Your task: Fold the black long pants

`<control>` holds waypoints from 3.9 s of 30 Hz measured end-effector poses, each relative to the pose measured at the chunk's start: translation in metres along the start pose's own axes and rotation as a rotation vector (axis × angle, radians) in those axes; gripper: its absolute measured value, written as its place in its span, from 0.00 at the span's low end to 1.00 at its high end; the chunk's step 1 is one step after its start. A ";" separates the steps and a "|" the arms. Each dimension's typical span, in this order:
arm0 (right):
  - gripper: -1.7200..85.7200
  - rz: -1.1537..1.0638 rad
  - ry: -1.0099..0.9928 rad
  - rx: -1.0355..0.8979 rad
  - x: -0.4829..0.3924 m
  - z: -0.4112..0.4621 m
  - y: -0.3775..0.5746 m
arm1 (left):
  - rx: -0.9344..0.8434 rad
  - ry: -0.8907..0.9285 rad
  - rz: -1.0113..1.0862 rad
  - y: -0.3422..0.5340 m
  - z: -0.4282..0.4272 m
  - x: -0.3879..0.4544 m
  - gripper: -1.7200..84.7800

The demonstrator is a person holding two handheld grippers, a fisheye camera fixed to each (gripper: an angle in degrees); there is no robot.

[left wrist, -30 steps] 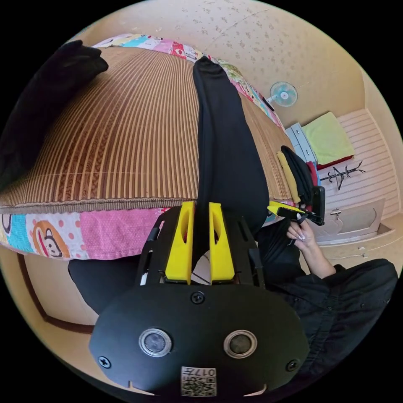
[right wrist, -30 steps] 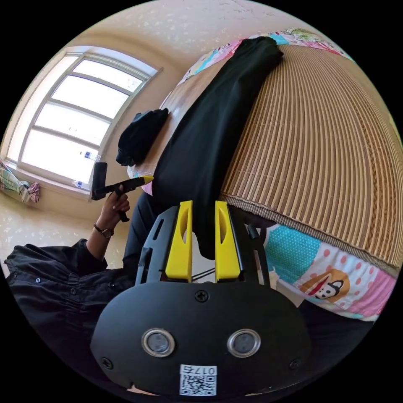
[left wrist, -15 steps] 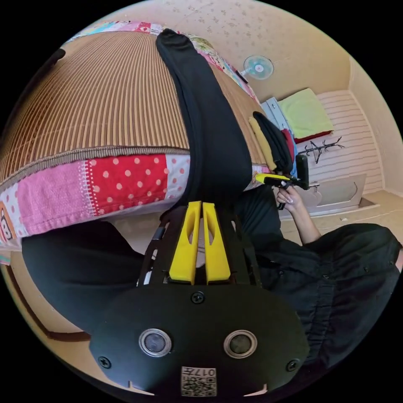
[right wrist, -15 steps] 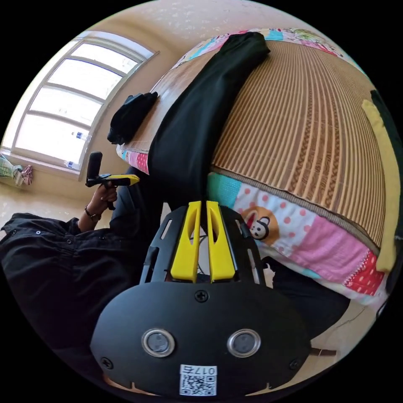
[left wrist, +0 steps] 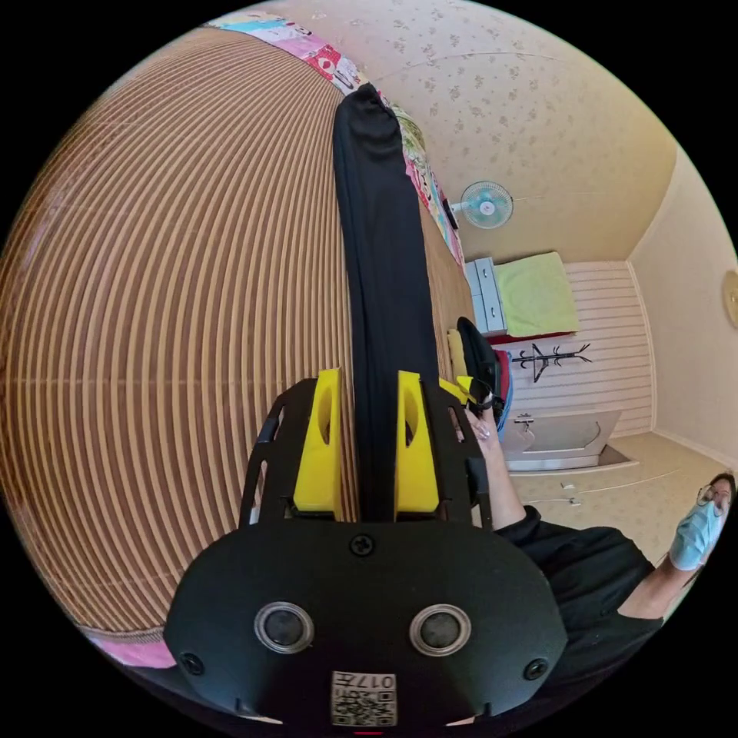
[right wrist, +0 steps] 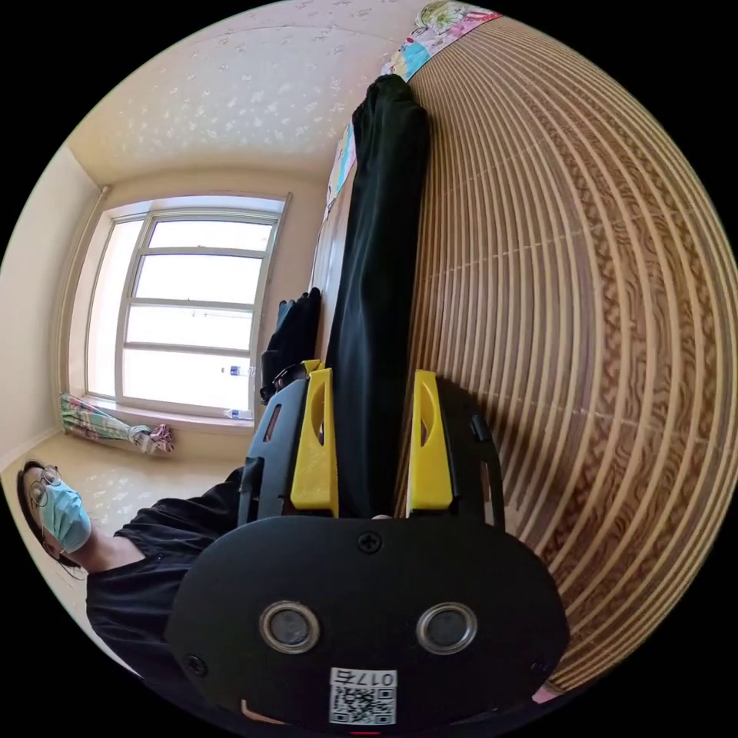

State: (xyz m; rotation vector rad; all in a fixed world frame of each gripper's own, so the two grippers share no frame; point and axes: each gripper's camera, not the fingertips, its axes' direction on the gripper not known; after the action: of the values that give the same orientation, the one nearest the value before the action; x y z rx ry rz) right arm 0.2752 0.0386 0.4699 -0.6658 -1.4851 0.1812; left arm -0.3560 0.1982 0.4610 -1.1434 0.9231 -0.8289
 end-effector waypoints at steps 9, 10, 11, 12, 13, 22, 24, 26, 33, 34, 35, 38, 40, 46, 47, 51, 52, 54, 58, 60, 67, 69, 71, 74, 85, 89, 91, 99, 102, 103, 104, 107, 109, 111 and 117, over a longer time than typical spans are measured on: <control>0.08 -0.013 -0.078 0.035 0.002 -0.007 0.024 | -0.034 0.085 -0.050 0.003 0.006 -0.009 0.07; 0.07 -0.026 -0.104 0.048 -0.001 -0.011 0.031 | -0.021 0.161 -0.032 0.011 -0.001 -0.008 0.07; 0.06 -0.065 -0.157 0.073 -0.010 -0.021 0.045 | -0.005 0.251 -0.009 0.021 -0.010 -0.004 0.07; 0.06 -0.118 -0.207 0.094 -0.022 -0.032 0.061 | 0.005 0.291 0.002 0.026 -0.014 -0.001 0.07; 0.06 -0.179 -0.241 0.100 -0.037 -0.042 0.078 | 0.017 0.361 0.042 0.038 -0.025 0.009 0.07; 0.04 -0.700 -0.186 0.174 -0.209 -0.113 0.213 | 0.167 0.364 0.632 0.158 -0.123 0.195 0.07; 0.04 -0.880 -0.193 0.203 -0.268 -0.136 0.242 | 0.216 0.391 0.773 0.179 -0.145 0.237 0.07; 0.04 -1.010 -0.188 0.220 -0.313 -0.151 0.263 | 0.265 0.446 0.941 0.203 -0.174 0.288 0.07; 0.04 -1.325 -0.252 0.310 -0.448 -0.185 0.331 | 0.401 0.636 1.210 0.256 -0.230 0.390 0.07; 0.04 -1.350 -0.246 0.321 -0.455 -0.185 0.335 | 0.434 0.656 1.224 0.261 -0.236 0.401 0.06; 0.04 -1.382 -0.210 0.349 -0.467 -0.184 0.341 | 0.473 0.647 1.228 0.264 -0.240 0.409 0.06; 0.04 -1.313 -0.084 0.399 -0.481 -0.176 0.332 | 0.516 0.561 1.124 0.248 -0.243 0.419 0.06; 0.04 -1.223 0.004 0.415 -0.479 -0.167 0.308 | 0.500 0.520 1.016 0.221 -0.237 0.416 0.06; 0.04 -0.869 0.276 0.380 -0.435 -0.127 0.143 | 0.377 0.224 0.694 0.068 -0.197 0.394 0.06; 0.04 -0.811 0.267 0.387 -0.422 -0.122 0.110 | 0.358 0.181 0.658 0.038 -0.189 0.389 0.06; 0.04 -0.760 0.320 0.389 -0.374 -0.088 0.051 | 0.340 -0.020 0.692 -0.004 -0.165 0.377 0.06; 0.04 -0.729 0.335 0.370 -0.363 -0.081 0.047 | 0.291 -0.104 0.704 -0.007 -0.148 0.368 0.06; 0.04 -0.693 0.387 0.311 -0.309 -0.045 0.056 | 0.249 -0.174 0.731 0.005 -0.120 0.344 0.07; 0.04 -0.691 0.416 0.144 -0.209 0.008 0.112 | 0.050 -0.130 0.668 0.064 -0.054 0.250 0.07; 0.04 -0.594 0.394 0.055 -0.136 0.036 0.157 | -0.034 -0.094 0.599 0.097 -0.026 0.207 0.07; 0.06 -0.192 0.319 0.158 -0.009 0.022 0.229 | 0.058 0.095 0.191 0.182 0.001 0.090 0.08; 0.08 -0.196 0.256 0.232 -0.010 0.003 0.213 | 0.148 0.107 0.115 0.172 -0.012 0.080 0.09; 0.12 -0.211 0.228 0.262 -0.018 -0.008 0.185 | 0.209 0.049 0.075 0.142 -0.023 0.077 0.12; 0.18 -0.219 0.203 0.221 -0.029 -0.004 0.123 | 0.189 -0.039 0.033 0.097 -0.015 0.074 0.16; 0.24 -0.104 0.148 0.062 0.002 0.077 0.065 | 0.057 -0.039 -0.033 0.066 0.036 0.080 0.18; 0.19 -0.086 0.069 0.126 0.012 0.081 0.104 | 0.067 0.081 -0.107 0.090 0.036 0.066 0.15; 0.17 -0.148 0.012 0.143 0.000 0.084 0.117 | 0.097 0.119 -0.108 0.100 0.025 0.065 0.13; 0.13 -0.439 -0.158 0.096 -0.112 0.153 0.076 | 0.357 0.024 0.066 0.104 -0.113 0.112 0.11; 0.12 -0.573 -0.179 0.067 -0.181 0.198 0.043 | 0.470 -0.098 0.181 0.101 -0.194 0.143 0.11; 0.12 -0.628 -0.198 0.071 -0.210 0.216 0.032 | 0.514 -0.148 0.229 0.100 -0.228 0.156 0.10; 0.12 -0.658 -0.207 0.075 -0.224 0.226 0.027 | 0.555 -0.179 0.266 0.099 -0.263 0.166 0.10; 0.12 -0.769 -0.240 0.112 -0.293 0.277 0.007 | 0.637 -0.220 0.314 0.094 -0.350 0.179 0.11; 0.13 -0.718 -0.238 0.136 -0.328 0.330 -0.010 | 0.662 -0.264 0.292 0.089 -0.396 0.173 0.11; 0.14 -0.632 -0.156 0.117 -0.337 0.378 -0.021 | 0.675 -0.291 0.179 0.084 -0.436 0.151 0.12; 0.16 -0.498 0.263 -0.178 -0.283 0.520 -0.015 | 0.925 -0.343 -0.109 0.160 -0.484 0.053 0.11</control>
State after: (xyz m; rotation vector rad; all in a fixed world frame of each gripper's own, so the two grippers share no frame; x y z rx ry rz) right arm -0.2551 0.0395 0.2074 -0.4222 -1.3747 -0.4108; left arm -0.7661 0.0042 0.2221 -0.4873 0.1281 -0.9572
